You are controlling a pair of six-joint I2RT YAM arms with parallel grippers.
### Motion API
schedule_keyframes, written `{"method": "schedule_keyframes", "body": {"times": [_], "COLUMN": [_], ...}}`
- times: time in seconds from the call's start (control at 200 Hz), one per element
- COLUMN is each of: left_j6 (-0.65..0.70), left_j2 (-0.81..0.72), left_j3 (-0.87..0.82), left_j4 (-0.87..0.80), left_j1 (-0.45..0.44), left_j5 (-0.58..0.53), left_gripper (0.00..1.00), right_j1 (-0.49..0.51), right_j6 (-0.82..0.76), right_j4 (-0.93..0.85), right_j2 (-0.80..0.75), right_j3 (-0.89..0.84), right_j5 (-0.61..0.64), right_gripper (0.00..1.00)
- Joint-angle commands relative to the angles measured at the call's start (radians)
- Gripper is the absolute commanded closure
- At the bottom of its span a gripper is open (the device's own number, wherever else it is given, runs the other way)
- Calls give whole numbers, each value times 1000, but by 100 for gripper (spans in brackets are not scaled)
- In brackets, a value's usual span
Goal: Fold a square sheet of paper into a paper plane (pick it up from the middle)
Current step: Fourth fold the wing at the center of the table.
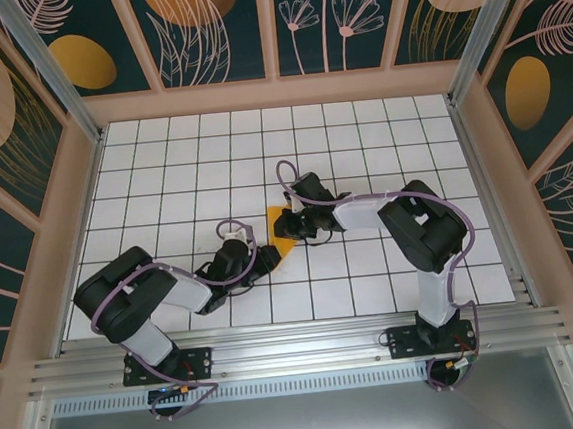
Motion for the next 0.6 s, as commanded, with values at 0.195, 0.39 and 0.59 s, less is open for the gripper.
{"method": "schedule_keyframes", "body": {"times": [0.195, 0.39, 0.59], "left_j6": [142, 138, 106], "left_j2": [1, -8, 5], "left_j3": [35, 34, 26], "left_j4": [-274, -312, -275], "left_j1": [5, 6, 8], "left_j5": [-60, -88, -57], "left_gripper": [77, 93, 100], "right_j1": [6, 5, 2], "right_j6": [5, 3, 3], "right_j4": [-12, -14, -3], "right_j2": [-11, -21, -73], "right_j3": [28, 29, 0], "right_j5": [15, 18, 55], "right_gripper": [85, 85, 84]}}
